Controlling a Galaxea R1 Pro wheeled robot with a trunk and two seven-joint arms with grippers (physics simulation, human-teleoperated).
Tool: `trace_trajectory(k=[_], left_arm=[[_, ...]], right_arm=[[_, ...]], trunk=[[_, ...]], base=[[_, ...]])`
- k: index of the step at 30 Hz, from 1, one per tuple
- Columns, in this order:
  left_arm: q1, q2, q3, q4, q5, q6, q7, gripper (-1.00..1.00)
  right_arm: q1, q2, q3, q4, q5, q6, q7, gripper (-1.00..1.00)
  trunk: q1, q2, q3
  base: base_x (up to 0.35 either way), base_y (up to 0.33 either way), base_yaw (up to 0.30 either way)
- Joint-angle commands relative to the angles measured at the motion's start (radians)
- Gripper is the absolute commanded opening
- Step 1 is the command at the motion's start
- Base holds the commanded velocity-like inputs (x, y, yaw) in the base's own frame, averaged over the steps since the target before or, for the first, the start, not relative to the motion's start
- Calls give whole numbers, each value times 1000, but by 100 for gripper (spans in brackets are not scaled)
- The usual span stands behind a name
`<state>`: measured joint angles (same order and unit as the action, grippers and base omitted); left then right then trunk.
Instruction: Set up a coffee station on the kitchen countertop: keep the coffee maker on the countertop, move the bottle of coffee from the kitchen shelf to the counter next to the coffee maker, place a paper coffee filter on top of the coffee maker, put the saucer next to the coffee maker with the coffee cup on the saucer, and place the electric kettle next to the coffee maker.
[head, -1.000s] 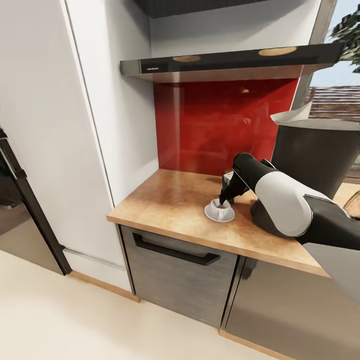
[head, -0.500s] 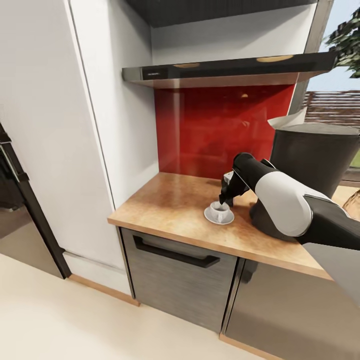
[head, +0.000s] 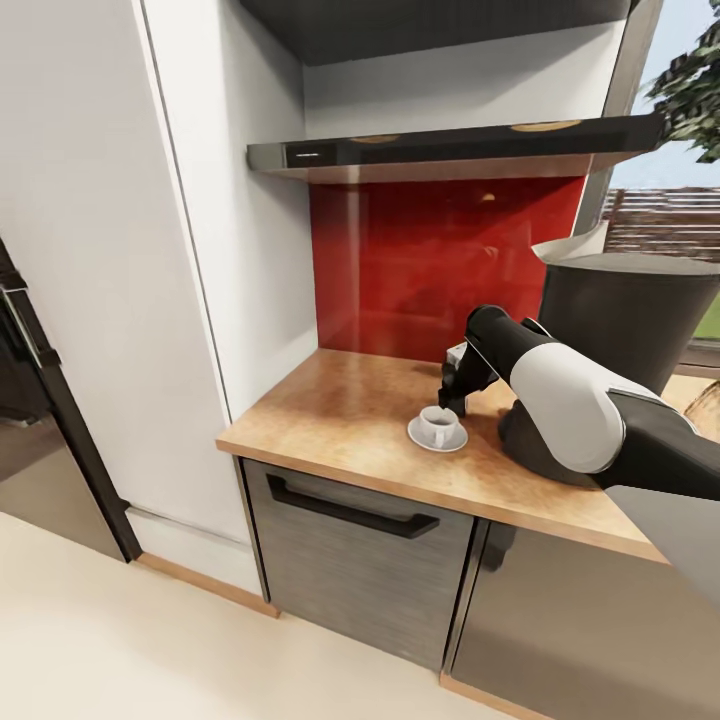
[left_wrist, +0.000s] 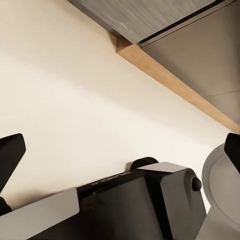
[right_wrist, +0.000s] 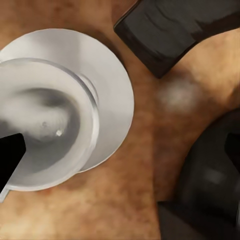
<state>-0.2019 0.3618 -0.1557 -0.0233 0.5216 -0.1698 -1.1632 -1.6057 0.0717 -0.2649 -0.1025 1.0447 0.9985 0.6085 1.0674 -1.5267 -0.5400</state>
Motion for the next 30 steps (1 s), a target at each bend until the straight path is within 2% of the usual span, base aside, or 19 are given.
trace_trajectory(k=[1, 9, 30], left_arm=[[-1, 0, -8, 0, 6, -8, -1, 100], [-1, 0, -8, 0, 6, -8, -1, 100], [-1, -1, -9, 0, 6, -10, -1, 100]], right_arm=[[-1, 0, -5, -2, 11, 3, 8, 100], [-1, 0, -5, -2, 10, 3, 8, 100], [0, 0, -5, -2, 9, 3, 8, 100]], trunk=[[0, -1, -1], [0, -1, -1], [0, -1, -1]], base=[[0, 0, 0], [-6, 0, 0], [-165, 0, 0]])
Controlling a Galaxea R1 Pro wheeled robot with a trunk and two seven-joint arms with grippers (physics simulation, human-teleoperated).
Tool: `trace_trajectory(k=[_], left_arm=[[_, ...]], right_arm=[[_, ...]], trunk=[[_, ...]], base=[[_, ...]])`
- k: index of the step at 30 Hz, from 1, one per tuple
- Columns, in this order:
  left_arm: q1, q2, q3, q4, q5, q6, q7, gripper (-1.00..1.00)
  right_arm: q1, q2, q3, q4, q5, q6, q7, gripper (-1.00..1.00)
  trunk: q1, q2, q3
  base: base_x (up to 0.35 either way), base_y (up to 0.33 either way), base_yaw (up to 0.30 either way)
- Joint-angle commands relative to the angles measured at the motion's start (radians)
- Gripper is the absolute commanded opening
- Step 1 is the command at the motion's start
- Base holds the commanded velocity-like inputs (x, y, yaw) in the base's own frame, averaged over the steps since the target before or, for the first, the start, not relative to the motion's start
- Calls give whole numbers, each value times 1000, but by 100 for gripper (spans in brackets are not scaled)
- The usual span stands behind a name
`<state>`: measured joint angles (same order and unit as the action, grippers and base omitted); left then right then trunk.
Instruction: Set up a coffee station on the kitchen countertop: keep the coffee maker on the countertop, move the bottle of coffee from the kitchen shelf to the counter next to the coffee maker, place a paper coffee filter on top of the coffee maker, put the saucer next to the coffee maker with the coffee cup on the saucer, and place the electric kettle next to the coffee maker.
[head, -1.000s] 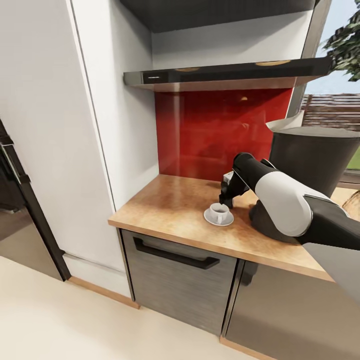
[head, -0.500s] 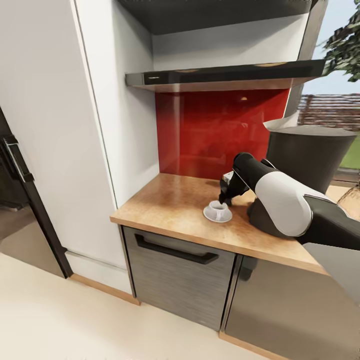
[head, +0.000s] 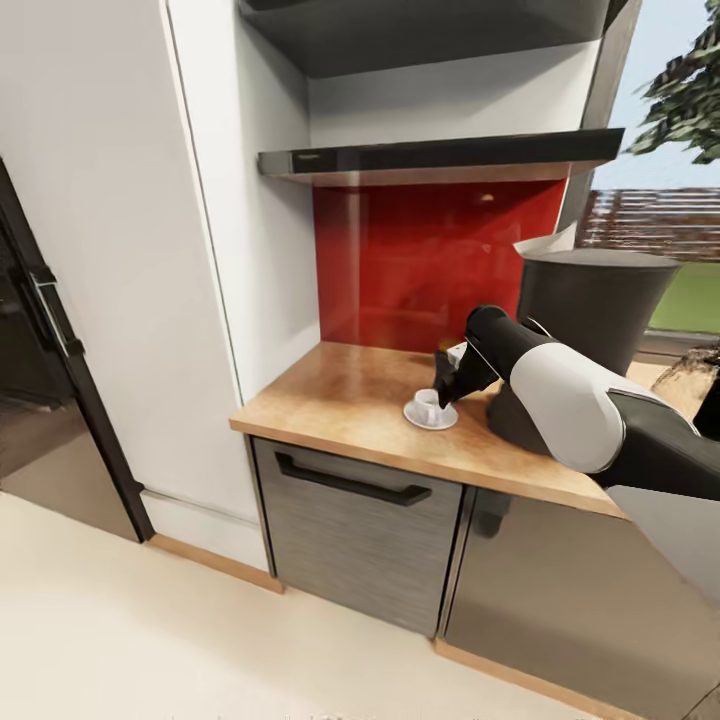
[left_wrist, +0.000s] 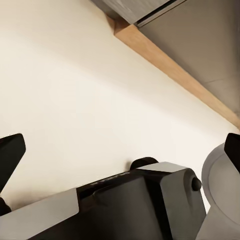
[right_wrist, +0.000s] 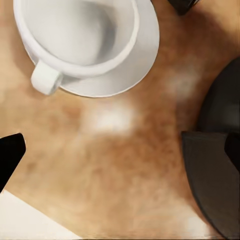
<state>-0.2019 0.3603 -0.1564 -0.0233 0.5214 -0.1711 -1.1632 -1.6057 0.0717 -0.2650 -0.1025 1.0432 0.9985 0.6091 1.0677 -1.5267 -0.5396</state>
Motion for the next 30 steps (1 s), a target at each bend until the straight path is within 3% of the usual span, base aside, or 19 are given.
trace_trajectory(k=[1, 12, 15, 23, 30], left_arm=[[-1, 0, -9, 0, 7, -8, -1, 100], [-1, 0, -8, 0, 6, -8, -1, 100], [-1, 0, -8, 0, 7, -8, -1, 100], [-1, 1, -8, 0, 6, -8, -1, 100], [-1, 0, -8, 0, 6, -8, -1, 100]], right_arm=[[0, 0, -5, -2, 11, 3, 8, 100], [0, 0, -6, -1, 10, 3, 24, 100], [0, 0, -6, 0, 11, 3, 85, 100], [5, 0, -5, 44, 12, -3, 151, 100], [38, 0, -5, 64, 15, -88, 304, 100]], trunk=[[0, -1, -1], [0, -1, -1], [0, -1, -1], [0, -1, -1], [0, -1, -1]], base=[[-193, 0, 0], [-205, 0, 0], [-101, 0, 0], [-19, 0, 0], [-1, 0, 0]])
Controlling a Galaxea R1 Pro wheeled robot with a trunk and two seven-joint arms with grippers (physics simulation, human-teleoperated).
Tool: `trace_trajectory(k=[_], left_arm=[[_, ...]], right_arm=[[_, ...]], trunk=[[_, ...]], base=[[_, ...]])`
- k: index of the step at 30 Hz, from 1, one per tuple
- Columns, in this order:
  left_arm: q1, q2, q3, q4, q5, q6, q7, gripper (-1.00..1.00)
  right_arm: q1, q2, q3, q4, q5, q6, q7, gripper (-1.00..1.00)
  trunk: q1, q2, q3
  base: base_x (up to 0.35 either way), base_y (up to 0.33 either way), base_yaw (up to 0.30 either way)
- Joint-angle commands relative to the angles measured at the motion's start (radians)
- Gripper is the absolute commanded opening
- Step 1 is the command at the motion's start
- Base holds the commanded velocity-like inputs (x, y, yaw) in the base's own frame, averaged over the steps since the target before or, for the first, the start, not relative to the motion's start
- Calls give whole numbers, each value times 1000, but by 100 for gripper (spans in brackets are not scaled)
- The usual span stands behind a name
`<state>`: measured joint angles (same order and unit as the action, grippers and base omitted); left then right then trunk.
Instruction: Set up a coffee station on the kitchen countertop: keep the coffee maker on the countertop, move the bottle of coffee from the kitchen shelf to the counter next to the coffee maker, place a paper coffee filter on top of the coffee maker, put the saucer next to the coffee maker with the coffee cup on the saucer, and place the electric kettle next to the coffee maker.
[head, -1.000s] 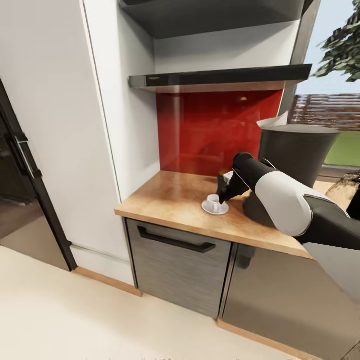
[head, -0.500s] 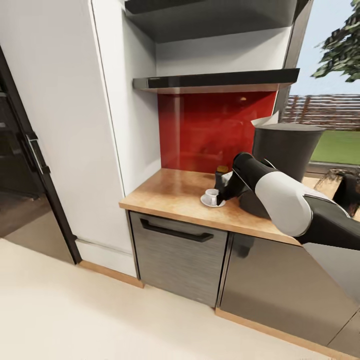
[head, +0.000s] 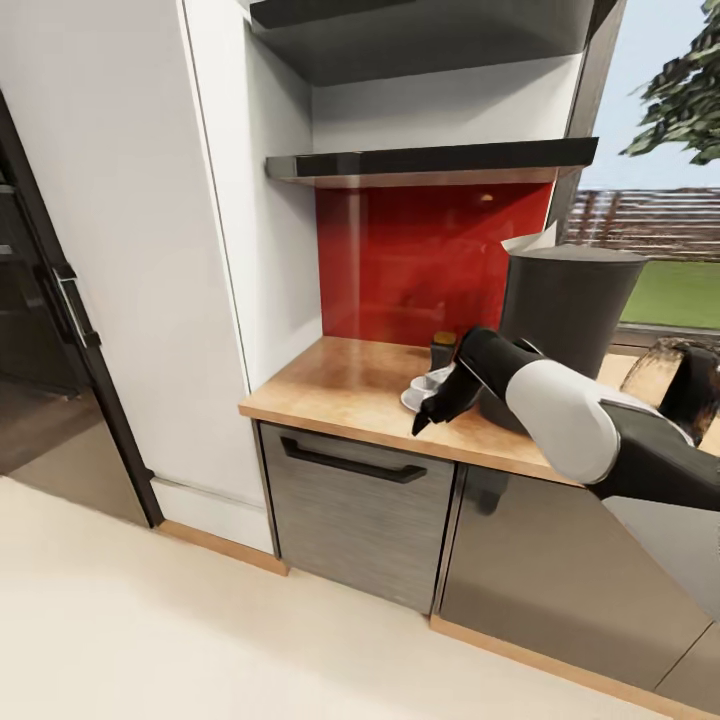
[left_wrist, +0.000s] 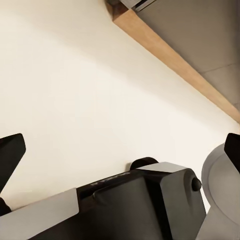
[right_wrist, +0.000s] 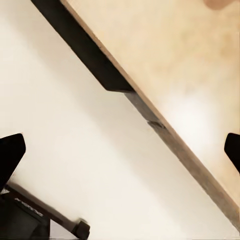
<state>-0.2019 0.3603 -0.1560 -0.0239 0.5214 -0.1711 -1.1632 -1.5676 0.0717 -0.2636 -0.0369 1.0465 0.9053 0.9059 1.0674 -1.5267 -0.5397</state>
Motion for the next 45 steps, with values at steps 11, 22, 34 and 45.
trace_trajectory(k=[11, 22, 34, 45], left_arm=[[-1, 0, -8, -1, 6, -8, -1, 100], [-1, 0, -8, -1, 7, -8, -1, 100], [-1, 0, -9, 0, 6, -8, -1, 100], [-1, -2, -10, 1, 6, -8, -1, 100]], right_arm=[[47, 6, -2, 2, 14, -157, 299, 100], [273, 41, -10, 14, -32, -342, 344, 100], [608, -25, -12, 13, -186, -570, 343, 100], [1167, -525, -13, 14, -780, -853, 314, 100]], trunk=[[0, -1, -1], [0, -1, -1], [0, -1, -1], [0, -1, -1]], base=[[0, 0, 0], [0, 0, 0], [0, 0, 0], [0, 0, 0]])
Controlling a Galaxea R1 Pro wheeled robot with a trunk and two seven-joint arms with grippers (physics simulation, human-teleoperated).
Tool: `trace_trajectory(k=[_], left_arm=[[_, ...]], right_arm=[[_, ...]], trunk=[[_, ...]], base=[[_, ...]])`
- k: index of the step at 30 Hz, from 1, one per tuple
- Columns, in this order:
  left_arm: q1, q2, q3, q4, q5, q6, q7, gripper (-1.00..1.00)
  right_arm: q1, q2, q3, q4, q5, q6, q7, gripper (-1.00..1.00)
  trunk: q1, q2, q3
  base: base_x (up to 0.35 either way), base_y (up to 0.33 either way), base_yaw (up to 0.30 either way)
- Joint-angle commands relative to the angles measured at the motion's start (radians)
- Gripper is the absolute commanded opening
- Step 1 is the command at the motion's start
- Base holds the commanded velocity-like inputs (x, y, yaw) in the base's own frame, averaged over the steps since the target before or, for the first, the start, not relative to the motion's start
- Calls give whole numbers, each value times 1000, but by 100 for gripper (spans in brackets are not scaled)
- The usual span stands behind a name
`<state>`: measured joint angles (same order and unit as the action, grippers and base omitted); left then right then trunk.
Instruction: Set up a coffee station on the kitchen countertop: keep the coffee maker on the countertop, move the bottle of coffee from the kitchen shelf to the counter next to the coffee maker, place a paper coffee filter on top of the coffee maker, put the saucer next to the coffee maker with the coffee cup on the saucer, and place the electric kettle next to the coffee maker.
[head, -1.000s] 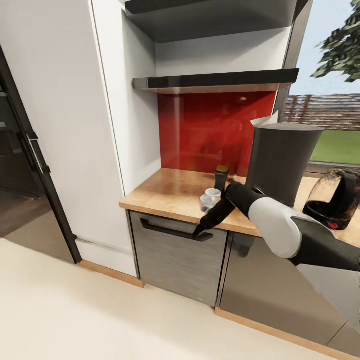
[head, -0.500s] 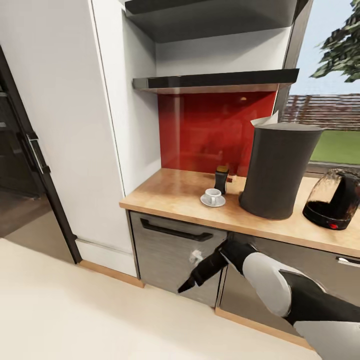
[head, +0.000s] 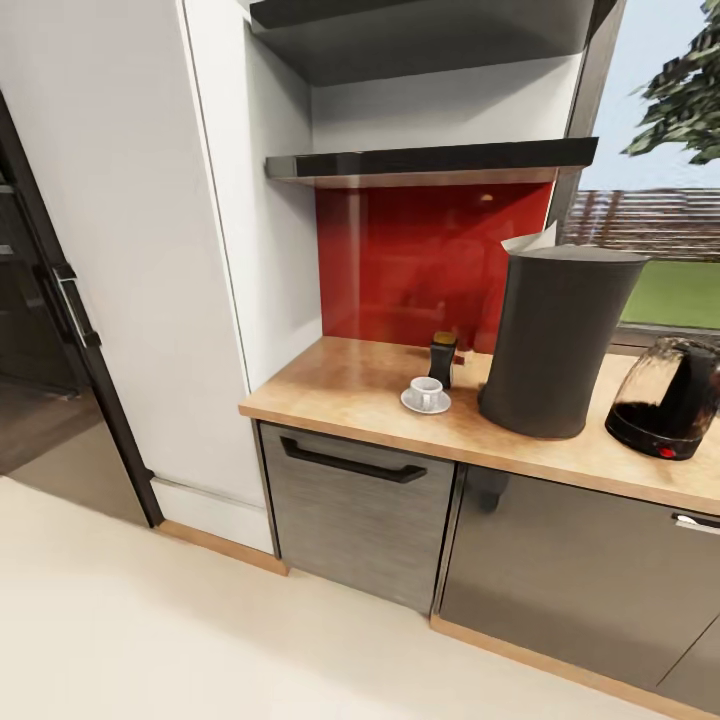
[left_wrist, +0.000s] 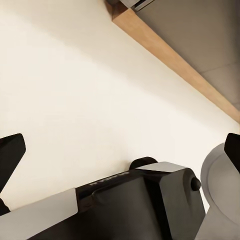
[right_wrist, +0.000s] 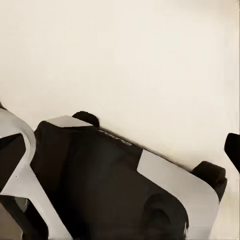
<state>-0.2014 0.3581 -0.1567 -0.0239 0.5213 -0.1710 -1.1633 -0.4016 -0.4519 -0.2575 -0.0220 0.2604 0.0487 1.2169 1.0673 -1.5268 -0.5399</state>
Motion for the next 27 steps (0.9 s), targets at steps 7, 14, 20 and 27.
trace_trajectory(k=[7, 14, 20, 27], left_arm=[[-1, -2, -9, 1, 6, -9, -1, 100], [-1, -4, -9, 1, 6, -9, -1, 100], [-1, -4, -9, 1, 6, -9, -1, 100], [-1, -4, -10, 1, 6, -9, -1, 100]], right_arm=[[170, -43, -18, -1, -189, -230, -201, 100], [199, -36, -13, -6, -223, -354, -246, 100], [202, 10, -6, -73, -219, -425, -322, 100], [202, 92, -8, -145, -139, -425, -693, 100]], trunk=[[0, 0, -1], [0, 0, -1], [0, 0, -1], [0, 0, -1]], base=[[0, 0, 0], [0, 0, 0], [0, 0, 0], [0, 0, 0]])
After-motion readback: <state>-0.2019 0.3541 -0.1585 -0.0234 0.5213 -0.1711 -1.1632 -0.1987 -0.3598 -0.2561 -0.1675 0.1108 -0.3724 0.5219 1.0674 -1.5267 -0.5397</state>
